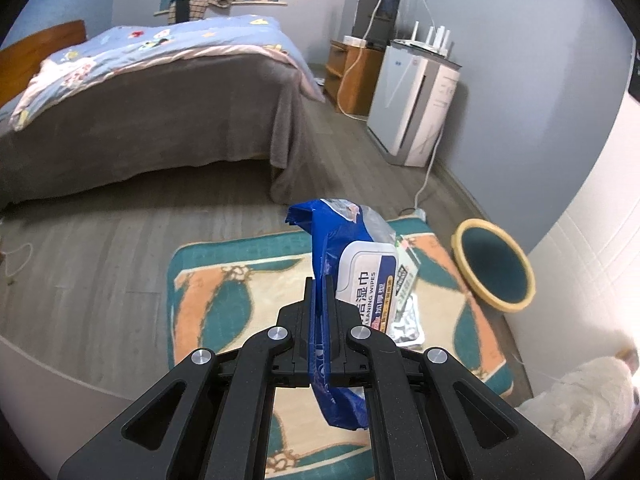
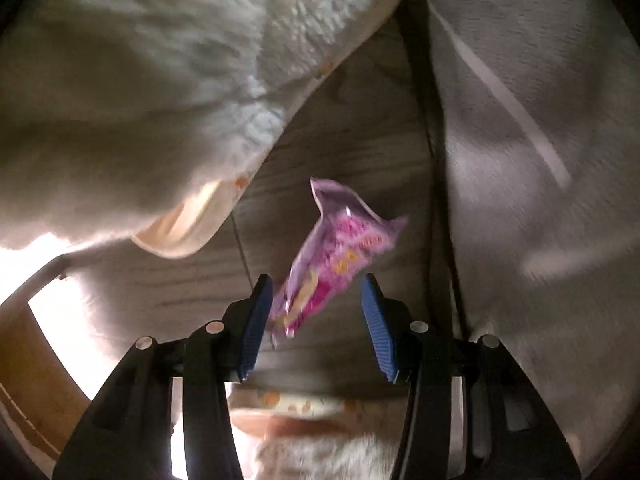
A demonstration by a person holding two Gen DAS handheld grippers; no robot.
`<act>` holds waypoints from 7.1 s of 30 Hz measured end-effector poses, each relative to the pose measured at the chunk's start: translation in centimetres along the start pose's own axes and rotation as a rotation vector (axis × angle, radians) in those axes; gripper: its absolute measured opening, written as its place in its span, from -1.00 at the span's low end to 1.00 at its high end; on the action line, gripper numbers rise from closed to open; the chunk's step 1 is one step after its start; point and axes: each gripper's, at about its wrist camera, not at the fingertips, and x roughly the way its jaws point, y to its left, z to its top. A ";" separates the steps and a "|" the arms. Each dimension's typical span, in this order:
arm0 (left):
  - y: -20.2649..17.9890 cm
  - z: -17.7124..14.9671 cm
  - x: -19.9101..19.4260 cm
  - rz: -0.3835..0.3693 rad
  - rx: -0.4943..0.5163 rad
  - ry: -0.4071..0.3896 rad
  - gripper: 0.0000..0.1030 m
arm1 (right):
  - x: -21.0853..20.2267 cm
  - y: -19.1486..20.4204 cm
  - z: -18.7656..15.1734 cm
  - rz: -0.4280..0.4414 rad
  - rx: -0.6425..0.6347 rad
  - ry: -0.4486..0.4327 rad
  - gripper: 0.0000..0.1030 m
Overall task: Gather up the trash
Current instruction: 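Lift the pink wrapper with the right tool while the left holds the wipes pack, then drop the pink wrapper into the wastebasket with the right tool while the left drops the wipes, then move both tools back over the cushion toward the mask and medicine box, then grasp the blue mask with the left tool while the right tool grasps the COLTALIN box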
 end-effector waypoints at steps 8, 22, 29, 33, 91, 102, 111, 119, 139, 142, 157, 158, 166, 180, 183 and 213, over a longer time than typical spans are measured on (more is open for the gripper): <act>-0.3 0.5 0.1 -0.059 -0.011 -0.001 -0.94 | 2.2 -1.0 0.1 0.069 0.028 -0.015 0.17; 0.1 0.0 1.5 -0.029 -0.011 0.035 -0.94 | -2.2 -3.2 -1.2 0.029 0.017 0.021 -0.89; 0.8 -0.3 1.8 -0.015 -0.028 0.045 -0.94 | -9.7 -4.4 -4.6 -0.014 -0.026 0.018 -0.89; 0.8 -0.3 1.9 -0.006 -0.024 0.046 -0.94 | -15.8 -5.6 -5.0 -0.044 -0.060 -0.057 -0.89; -27.8 4.5 20.8 -0.195 0.322 0.165 -0.94 | -24.9 -40.2 -45.6 -0.295 1.655 -0.542 -0.88; -31.7 4.6 25.1 -0.219 0.323 0.157 -0.76 | -24.8 -40.1 -45.8 -0.292 1.666 -0.543 -0.78; -29.1 5.5 22.4 -0.204 0.285 0.102 0.11 | -25.7 -39.8 -45.5 -0.290 1.664 -0.566 -0.03; -24.1 6.1 17.6 -0.079 0.239 0.022 0.83 | -29.4 -39.2 -43.0 -0.330 1.654 -0.631 0.85; -8.1 1.8 10.3 0.255 0.125 0.042 0.89 | -31.7 -37.5 -29.6 -0.178 1.426 -0.689 0.89; -6.9 1.1 10.8 0.292 0.154 0.061 0.89 | -31.0 -37.5 -27.6 -0.181 1.375 -0.660 0.89; -4.3 -1.5 19.8 0.193 0.207 0.293 0.89 | -28.0 -41.8 -22.7 -0.105 1.407 -0.580 0.89; -4.4 -1.5 20.4 0.188 0.217 0.301 0.89 | -27.8 -42.0 -22.4 -0.108 1.407 -0.574 0.89; -5.2 -1.8 22.5 0.055 0.246 0.335 0.77 | -26.7 -44.1 -19.9 -0.020 1.457 -0.581 0.89; -5.9 -2.2 24.2 -0.074 0.273 0.421 -0.33 | -23.4 -45.5 -18.4 0.196 1.589 -0.578 0.89; -5.5 -2.1 24.1 -0.082 0.259 0.422 -0.33 | -23.7 -45.6 -18.0 0.208 1.593 -0.592 0.89; -6.6 -2.0 19.3 0.025 0.273 0.338 -0.46 | -24.8 -41.3 -21.3 0.154 1.498 -0.529 0.54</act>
